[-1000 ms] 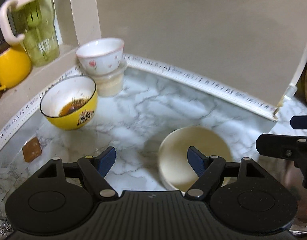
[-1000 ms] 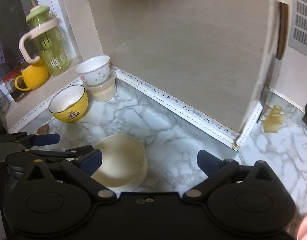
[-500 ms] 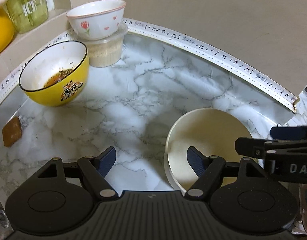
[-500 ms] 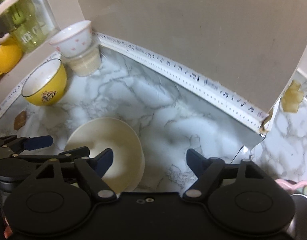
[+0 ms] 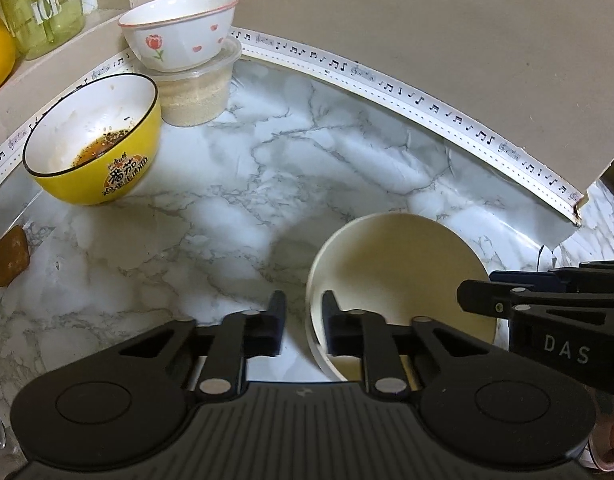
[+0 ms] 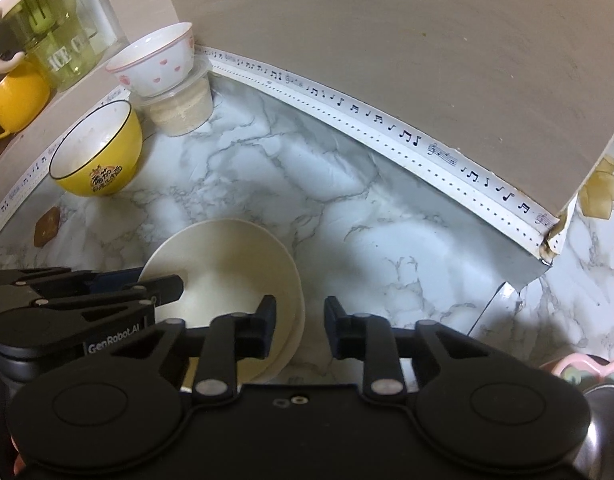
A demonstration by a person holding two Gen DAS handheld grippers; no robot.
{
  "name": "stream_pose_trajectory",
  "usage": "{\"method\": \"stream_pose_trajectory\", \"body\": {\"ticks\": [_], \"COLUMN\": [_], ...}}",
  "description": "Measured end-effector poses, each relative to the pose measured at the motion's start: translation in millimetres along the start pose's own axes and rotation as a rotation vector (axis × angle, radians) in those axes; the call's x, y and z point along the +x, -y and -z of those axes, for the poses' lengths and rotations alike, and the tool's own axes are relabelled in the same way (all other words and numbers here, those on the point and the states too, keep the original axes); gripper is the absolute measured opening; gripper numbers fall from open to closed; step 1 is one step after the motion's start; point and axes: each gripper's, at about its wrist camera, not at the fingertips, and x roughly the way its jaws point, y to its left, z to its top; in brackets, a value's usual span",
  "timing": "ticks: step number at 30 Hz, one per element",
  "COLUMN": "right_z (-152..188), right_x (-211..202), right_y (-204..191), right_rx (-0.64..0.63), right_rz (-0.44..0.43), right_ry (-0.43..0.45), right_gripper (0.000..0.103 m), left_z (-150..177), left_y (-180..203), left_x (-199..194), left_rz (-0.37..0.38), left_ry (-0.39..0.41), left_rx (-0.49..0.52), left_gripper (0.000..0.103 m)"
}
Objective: Organize plates and bowls
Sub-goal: 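Close both grippers on the cream bowl rim and lift it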
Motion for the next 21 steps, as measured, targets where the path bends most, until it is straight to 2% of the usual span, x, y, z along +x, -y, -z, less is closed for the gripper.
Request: {"method": "stream_pose_trajectory", "body": {"ticks": [2,6,14,21], "right_z": [1,1,5,7], "right_x": [-1,-4,-14,-38], "right_y": [-2,-4,-5,-1], "right_rx": [-0.007,-0.007,-0.001,0.012], "right_rz": [0.014,0.010,0.035,0.040], "right_ry": [-0.002,0.000,0.020,0.047], "right_gripper": [0.013,0.006,0.005,0.005], "left_z": [0,1,4,1], "left_y": [2,7,15,31], "left_x": [-1,-5,-13,-37], "left_rz": [-0.009,-0.016,-0.020,-0.022], "left_ry": [-0.002,0.007,0.008,0.036], "left_rx": [0.001,0.023,0.036,0.068], "left_gripper": [0.009,0.005,0.005,0.005]}}
